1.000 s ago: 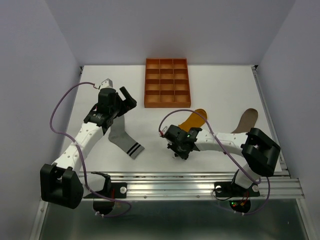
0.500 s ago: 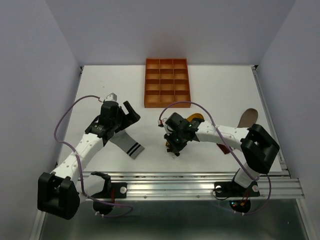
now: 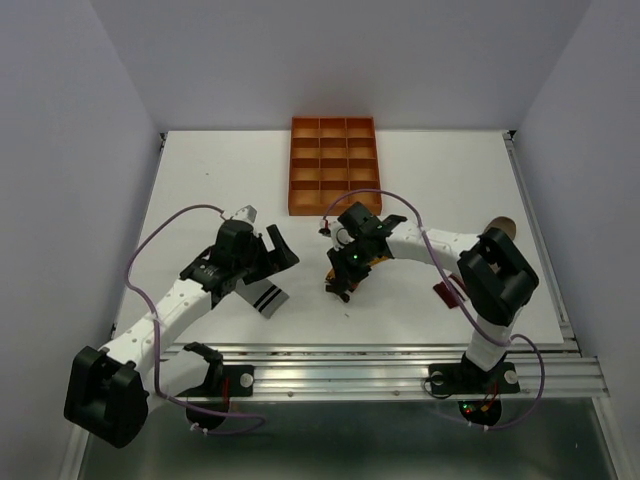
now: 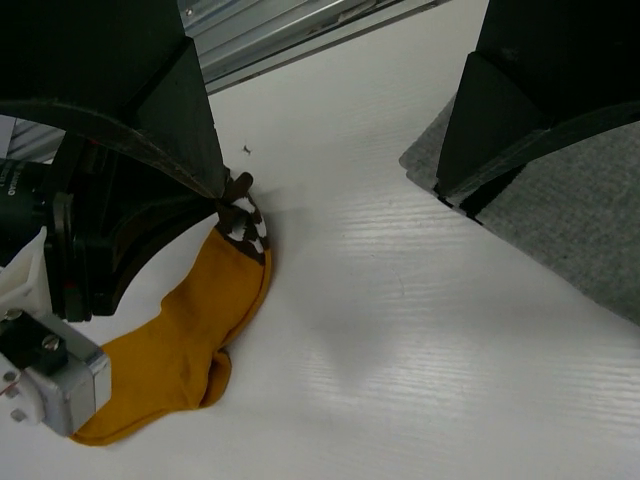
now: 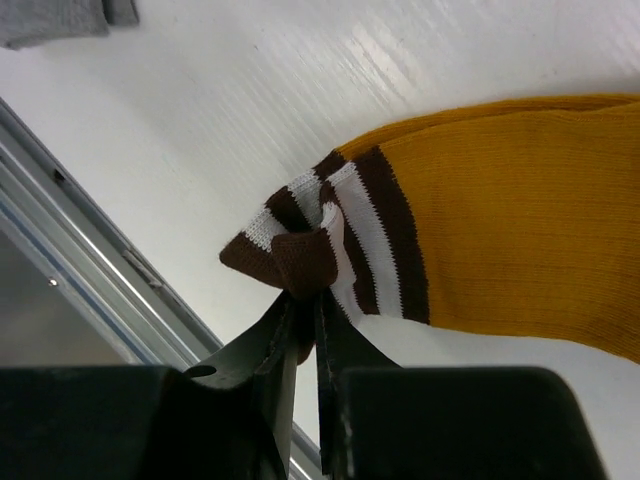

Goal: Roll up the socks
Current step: Roll the sock at the center of the board.

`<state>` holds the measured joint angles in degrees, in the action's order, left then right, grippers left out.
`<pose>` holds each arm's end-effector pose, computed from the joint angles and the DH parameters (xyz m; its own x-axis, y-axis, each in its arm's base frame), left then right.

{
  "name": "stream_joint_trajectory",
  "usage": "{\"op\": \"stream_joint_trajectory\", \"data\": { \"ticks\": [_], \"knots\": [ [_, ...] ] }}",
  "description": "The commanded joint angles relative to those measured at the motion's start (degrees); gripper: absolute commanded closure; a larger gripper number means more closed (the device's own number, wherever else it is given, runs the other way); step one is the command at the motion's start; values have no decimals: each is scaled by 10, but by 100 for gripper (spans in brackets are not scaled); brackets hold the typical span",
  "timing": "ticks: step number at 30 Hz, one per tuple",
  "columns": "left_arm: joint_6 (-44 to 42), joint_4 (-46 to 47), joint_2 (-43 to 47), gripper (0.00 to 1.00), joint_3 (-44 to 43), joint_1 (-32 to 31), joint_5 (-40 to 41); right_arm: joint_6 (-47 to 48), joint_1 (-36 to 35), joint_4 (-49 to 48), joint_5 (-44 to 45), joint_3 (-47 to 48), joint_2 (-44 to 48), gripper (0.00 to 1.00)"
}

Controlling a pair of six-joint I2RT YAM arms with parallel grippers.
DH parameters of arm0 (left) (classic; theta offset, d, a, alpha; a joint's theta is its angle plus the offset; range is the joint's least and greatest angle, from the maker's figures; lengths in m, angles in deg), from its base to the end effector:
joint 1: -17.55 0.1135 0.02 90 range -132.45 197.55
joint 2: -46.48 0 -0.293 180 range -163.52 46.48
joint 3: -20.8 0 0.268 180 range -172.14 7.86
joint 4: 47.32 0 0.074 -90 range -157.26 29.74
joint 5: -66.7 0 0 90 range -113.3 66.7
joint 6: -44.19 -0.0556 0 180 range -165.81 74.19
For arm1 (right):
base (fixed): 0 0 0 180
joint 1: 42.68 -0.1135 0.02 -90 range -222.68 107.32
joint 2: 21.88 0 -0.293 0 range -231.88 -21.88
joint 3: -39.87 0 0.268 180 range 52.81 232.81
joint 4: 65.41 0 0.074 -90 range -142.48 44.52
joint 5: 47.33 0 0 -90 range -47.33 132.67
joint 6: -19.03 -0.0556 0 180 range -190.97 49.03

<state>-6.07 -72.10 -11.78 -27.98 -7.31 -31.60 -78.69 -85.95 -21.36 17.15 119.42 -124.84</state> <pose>0.2115 -0.1068 0.2459 -0.7279 -0.3599 -0.5836 0.0766 0.8031 -0.5909 0.2597 0.2774 0.1779 -0.7657 -0.5543 -0.3264 -0.6418 0.6240 0.4458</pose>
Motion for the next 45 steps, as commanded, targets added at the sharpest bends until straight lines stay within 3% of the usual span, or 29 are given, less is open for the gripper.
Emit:
{"op": "stream_joint_trajectory", "data": {
  "ticks": [1,14,25,36,45],
  "knots": [
    [-6,35,13,1,16,-14,-28,6,9,-15,-63,41,-6,95],
    [-27,90,-19,1,19,-20,-57,4,46,19,-102,107,-74,95],
    [-42,153,-112,1,-11,-25,-84,-32,114,30,-111,157,-152,95],
    [-66,183,-244,4,-80,-32,-100,-43,125,61,-34,199,-204,94],
    [-72,209,-337,9,-129,-41,-107,-30,130,65,-40,214,-218,93]
  ]
}}
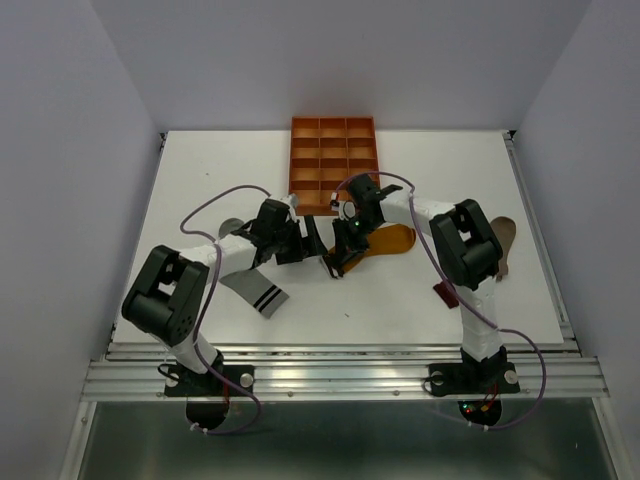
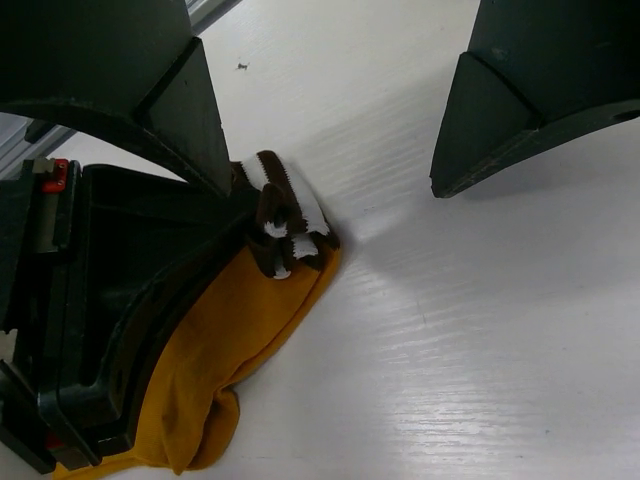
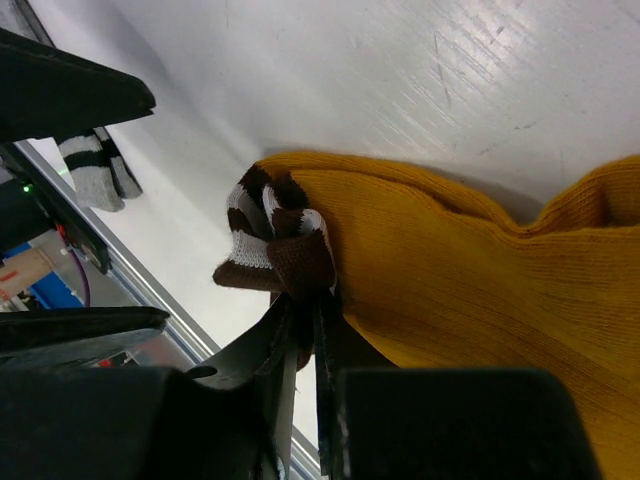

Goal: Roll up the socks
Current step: Roll the sock at the center of the board.

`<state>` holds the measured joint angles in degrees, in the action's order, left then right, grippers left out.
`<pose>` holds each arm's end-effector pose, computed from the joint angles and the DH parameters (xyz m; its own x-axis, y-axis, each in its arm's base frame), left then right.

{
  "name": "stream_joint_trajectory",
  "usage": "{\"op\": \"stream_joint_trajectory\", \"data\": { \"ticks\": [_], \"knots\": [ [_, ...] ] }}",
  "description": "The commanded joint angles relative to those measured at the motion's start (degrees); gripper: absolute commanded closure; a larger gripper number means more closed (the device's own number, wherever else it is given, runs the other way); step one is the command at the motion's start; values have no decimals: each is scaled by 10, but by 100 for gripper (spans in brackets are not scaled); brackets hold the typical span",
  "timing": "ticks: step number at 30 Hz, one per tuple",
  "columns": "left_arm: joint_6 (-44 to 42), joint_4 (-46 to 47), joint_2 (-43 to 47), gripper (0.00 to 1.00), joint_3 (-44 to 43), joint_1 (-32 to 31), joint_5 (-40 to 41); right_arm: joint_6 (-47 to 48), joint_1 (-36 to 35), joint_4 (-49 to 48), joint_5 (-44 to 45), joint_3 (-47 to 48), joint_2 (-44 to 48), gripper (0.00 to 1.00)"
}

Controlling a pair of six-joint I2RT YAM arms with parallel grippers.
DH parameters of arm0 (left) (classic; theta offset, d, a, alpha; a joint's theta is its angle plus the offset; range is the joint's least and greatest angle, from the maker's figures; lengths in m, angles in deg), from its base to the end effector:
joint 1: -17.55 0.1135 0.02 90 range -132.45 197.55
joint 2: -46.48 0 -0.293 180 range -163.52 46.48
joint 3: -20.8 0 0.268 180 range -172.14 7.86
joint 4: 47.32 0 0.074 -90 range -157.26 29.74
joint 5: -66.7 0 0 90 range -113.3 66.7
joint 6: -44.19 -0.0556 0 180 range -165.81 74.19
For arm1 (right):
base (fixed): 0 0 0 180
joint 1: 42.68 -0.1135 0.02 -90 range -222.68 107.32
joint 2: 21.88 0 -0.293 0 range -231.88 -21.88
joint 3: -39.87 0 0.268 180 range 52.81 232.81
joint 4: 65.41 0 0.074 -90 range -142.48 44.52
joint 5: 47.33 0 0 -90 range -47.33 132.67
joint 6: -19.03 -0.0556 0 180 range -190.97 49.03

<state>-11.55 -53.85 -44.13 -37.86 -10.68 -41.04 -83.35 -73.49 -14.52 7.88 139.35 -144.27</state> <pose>0.3003 -0.1804 0.1857 -0.8250 -0.1656 -0.5403 0.2374 0.7660 -0.5974 0.3764 0.2614 0.1417 -0.9251 -0.3467 -0.1550 -0.3676 0.7148 0.5950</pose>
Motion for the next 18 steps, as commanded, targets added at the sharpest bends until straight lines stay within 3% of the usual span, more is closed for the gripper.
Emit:
{"op": "stream_joint_trajectory", "data": {
  "ticks": [1,11,14,16,18],
  "knots": [
    [-20,27,-20,9,-32,-9,-13,17,6,-3,53,13,-25,93],
    [-12,47,-80,23,-41,-22,-17,26,12,-6,45,6,-31,93],
    [-10,54,-94,33,-43,-24,-22,28,12,-6,45,7,-36,93],
    [-10,55,-98,35,-43,-26,-23,27,17,-7,48,7,-36,93],
    [-10,60,-100,46,-37,-28,-24,28,17,-9,47,8,-36,93]
  ]
}}
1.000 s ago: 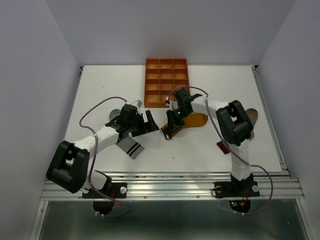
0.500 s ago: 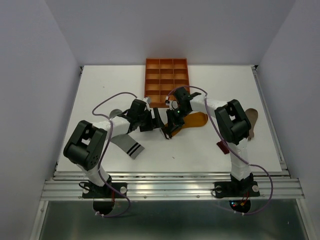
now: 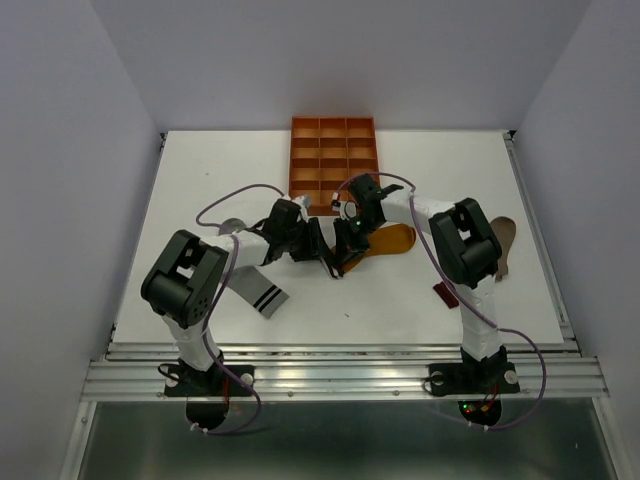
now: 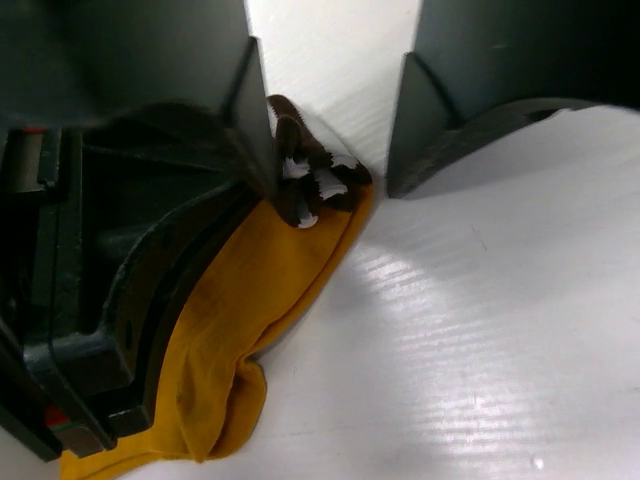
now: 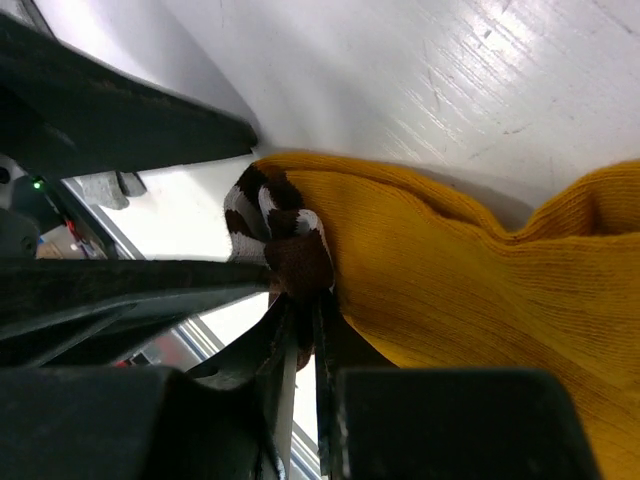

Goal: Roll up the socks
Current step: Roll the sock at the center of the board.

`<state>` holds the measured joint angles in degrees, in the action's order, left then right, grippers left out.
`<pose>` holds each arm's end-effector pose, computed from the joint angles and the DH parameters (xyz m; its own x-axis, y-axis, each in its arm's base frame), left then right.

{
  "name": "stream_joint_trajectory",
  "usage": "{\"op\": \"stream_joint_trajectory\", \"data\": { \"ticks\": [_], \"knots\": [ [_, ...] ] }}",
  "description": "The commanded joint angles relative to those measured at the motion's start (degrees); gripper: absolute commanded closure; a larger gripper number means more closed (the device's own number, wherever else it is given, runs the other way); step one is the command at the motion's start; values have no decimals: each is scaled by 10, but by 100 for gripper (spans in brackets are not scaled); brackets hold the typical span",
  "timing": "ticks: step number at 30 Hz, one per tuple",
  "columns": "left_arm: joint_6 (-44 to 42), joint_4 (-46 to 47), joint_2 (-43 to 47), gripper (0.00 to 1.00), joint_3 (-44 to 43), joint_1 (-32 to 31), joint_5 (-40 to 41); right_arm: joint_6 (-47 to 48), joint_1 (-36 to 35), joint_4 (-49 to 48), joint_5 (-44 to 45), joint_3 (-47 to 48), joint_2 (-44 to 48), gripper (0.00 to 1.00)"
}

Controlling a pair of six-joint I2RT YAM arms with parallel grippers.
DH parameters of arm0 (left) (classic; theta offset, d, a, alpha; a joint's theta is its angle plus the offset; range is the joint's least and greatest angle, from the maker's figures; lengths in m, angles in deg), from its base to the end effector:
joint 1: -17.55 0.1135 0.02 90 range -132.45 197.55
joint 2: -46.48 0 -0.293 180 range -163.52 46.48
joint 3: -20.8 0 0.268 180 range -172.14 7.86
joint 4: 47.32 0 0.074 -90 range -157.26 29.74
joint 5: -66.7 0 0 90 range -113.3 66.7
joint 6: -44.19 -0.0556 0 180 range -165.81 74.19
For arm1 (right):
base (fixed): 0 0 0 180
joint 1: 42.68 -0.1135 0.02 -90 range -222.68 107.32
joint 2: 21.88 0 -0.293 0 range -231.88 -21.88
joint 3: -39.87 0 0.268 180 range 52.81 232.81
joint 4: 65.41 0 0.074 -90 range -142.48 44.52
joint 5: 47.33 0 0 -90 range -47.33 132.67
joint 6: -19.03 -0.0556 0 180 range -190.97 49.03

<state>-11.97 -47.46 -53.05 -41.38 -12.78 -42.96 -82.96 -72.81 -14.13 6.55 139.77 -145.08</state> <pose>0.3201 -0.2090 0.1630 -0.8295 -0.1223 -0.5450 0.2938 0.7343 -0.6119 0.3798 0.2583 0.1380 -0.9280 -0.3445 -0.1420 -0.3560 0.7070 0.6111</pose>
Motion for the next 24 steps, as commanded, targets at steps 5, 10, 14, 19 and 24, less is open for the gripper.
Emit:
{"op": "stream_joint_trajectory", "data": {
  "ticks": [5,10,14,19,24],
  "knots": [
    [-5,1,-16,56,10,-13,-10,21,16,-19,60,0,-28,93],
    [-1,8,-15,65,19,-18,-13,14,16,-28,63,-3,-29,92],
    [17,16,-24,100,21,-21,-19,14,16,-35,86,-6,-20,85],
    [61,-21,-20,100,14,-21,29,34,16,-68,99,-34,37,62],
    [90,-56,3,100,20,-23,57,62,-13,-104,93,-70,98,45]
  ]
}}
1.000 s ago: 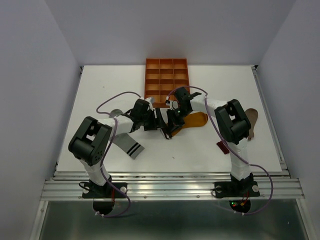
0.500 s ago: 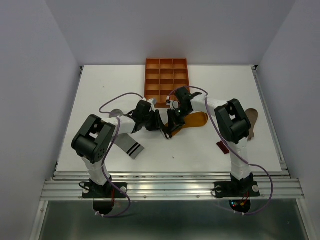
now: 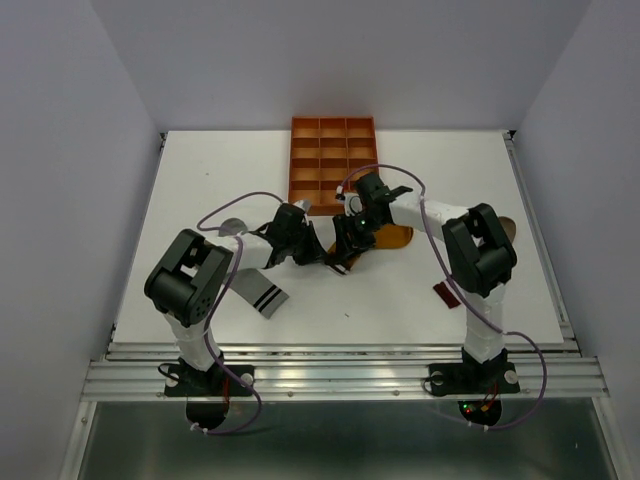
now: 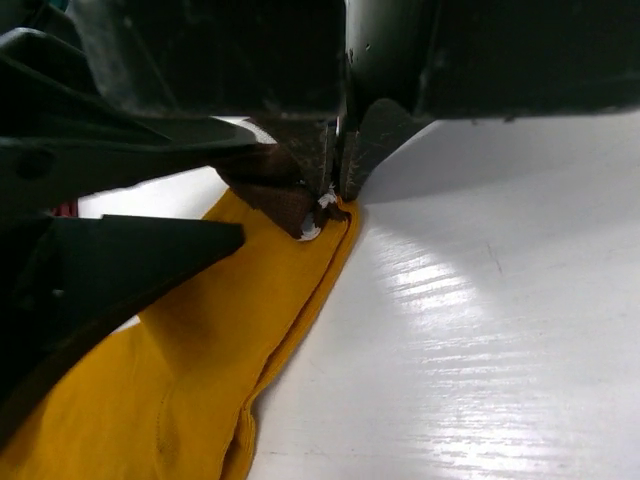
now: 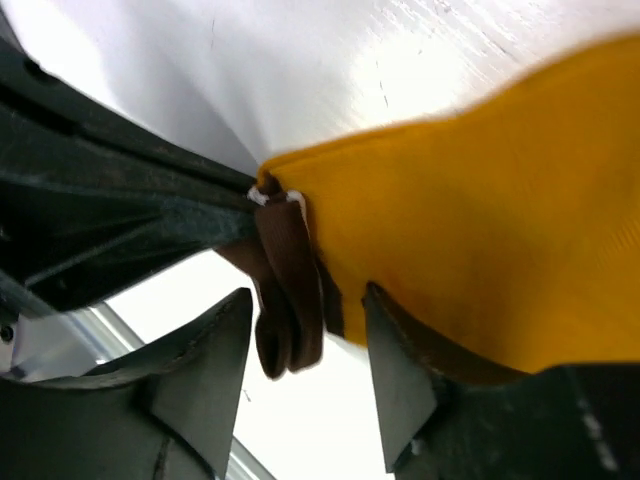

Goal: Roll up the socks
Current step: Roll the sock at the center of the board.

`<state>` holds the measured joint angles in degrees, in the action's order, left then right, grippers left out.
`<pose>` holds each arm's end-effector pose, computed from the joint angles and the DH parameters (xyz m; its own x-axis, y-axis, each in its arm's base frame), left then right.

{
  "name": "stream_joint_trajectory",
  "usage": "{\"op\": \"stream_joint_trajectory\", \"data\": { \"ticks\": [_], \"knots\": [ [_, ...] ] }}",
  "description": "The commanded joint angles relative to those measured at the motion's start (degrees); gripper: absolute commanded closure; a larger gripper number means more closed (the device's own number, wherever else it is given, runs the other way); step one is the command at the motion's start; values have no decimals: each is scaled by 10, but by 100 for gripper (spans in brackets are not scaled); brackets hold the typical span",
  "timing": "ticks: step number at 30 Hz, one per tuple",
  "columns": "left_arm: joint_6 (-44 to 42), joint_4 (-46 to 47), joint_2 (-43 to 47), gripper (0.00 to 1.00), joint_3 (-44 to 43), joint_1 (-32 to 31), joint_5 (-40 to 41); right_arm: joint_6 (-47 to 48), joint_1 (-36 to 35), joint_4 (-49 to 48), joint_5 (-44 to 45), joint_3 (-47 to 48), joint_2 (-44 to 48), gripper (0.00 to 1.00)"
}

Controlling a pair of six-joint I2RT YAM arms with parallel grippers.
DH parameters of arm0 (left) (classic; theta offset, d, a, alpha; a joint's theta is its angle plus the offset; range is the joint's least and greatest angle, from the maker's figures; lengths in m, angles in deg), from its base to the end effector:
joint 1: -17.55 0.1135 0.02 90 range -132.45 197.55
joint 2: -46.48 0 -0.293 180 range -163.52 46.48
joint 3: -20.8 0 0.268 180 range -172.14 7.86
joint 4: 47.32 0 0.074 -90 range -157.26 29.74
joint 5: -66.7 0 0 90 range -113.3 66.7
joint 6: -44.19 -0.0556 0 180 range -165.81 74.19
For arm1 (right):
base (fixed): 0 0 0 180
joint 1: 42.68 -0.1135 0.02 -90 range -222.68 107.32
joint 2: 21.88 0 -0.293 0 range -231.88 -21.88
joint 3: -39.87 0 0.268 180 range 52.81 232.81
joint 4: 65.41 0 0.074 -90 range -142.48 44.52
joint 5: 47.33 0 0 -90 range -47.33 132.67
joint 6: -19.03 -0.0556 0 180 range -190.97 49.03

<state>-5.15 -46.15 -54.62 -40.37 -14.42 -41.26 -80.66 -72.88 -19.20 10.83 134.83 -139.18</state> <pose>0.3140 -0.2162 0.1496 -0.8640 -0.1914 -0.4657 0.1908 0.7316 -0.6545 0.3712 0.2500 0.1592 -0.8929 -0.3543 -0.2778 -0.4502 0.7069 0.5456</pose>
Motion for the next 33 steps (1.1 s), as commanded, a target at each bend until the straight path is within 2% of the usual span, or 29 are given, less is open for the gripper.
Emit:
{"op": "stream_joint_trajectory", "data": {
  "ticks": [1,6,12,17,22,33],
  "knots": [
    [21,-77,27,100,9,-8,47,44,-13,-60,49,-35,58,44],
    [14,-120,49,100,-1,-13,65,62,-31,-111,66,-94,131,42],
    [7,-162,57,100,-14,-14,76,120,-86,-174,112,-157,225,39],
    [8,-190,59,100,-24,-15,71,152,-145,-183,147,-164,229,39],
    [13,-207,65,100,-29,-15,68,153,-167,-208,144,-180,226,39],
    [20,-219,59,100,-35,-15,69,141,-173,-232,137,-198,190,41]
  ]
}}
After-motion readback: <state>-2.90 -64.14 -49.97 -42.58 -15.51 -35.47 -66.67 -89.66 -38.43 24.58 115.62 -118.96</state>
